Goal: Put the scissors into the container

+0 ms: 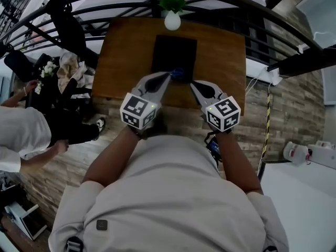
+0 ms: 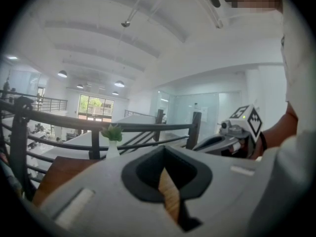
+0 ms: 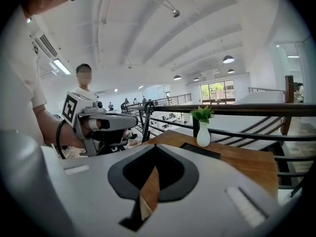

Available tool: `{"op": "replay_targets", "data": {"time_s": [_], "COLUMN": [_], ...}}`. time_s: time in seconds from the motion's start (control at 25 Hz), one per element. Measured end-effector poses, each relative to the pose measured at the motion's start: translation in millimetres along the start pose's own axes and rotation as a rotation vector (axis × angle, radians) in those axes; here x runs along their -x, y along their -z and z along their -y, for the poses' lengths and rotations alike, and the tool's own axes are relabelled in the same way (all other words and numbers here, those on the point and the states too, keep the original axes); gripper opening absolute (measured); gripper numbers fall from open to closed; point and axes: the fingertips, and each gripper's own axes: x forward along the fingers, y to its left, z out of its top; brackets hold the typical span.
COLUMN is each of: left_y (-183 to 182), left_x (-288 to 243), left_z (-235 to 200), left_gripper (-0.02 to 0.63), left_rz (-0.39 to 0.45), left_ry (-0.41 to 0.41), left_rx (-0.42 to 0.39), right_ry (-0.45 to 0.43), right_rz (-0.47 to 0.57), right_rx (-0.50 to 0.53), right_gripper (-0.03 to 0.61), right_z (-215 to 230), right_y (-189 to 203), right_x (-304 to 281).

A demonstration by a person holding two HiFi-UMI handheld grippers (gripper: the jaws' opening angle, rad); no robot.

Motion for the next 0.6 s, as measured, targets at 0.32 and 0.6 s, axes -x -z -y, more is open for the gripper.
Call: {"op": "replay_targets", "data": {"time_s": [0.32, 0.6], "left_y": [5.4, 14.1], "left_x": [30.9, 43.3], "left_z": [44.8, 71.4], "left_gripper": [0.000, 0.000], "left_rz": [0.001, 0.003], "left_ry": [-0.012, -0.007], "left_rx": [-0.006, -0.003], "right_ry": [-0.030, -0.031], "right_rz": [0.008, 0.014], "right_rx": [0.014, 0.023], "right_gripper": [0.006, 0.006], "right_z": [-37.6, -50.2], "right_y": [13.9, 21.9], "right_x": [38.7, 62.3]}}
